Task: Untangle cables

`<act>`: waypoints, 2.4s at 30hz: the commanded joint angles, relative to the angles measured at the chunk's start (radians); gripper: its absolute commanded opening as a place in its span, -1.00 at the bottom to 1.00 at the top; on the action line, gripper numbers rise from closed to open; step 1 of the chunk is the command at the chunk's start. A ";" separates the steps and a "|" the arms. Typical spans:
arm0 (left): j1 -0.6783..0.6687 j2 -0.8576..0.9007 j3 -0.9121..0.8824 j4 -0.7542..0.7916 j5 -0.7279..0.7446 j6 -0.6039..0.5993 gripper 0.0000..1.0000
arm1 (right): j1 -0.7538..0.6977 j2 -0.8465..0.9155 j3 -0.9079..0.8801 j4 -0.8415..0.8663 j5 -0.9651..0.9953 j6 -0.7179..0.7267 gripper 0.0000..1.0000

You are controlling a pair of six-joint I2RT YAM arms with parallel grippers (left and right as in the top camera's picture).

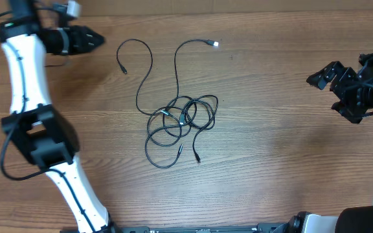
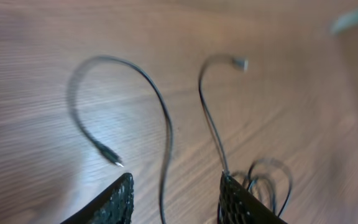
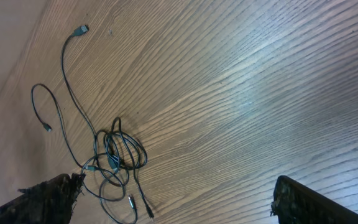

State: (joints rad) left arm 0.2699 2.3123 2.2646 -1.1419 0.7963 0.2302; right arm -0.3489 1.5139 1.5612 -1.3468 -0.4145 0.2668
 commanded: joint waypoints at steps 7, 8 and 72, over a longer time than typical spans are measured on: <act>-0.373 -0.010 -0.016 -0.040 -0.609 0.107 0.18 | 0.003 -0.012 -0.003 0.002 -0.006 0.006 1.00; -0.435 -0.010 -0.026 -0.042 -0.776 0.107 0.19 | 0.003 -0.012 -0.003 0.001 -0.006 0.006 1.00; -0.419 -0.010 -0.596 0.026 -0.815 -1.117 0.21 | 0.003 -0.012 -0.003 0.033 -0.006 -0.009 1.00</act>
State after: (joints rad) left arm -0.1680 2.2715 1.7447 -1.1660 0.0696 -0.8635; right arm -0.3489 1.5139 1.5612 -1.3182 -0.4145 0.2646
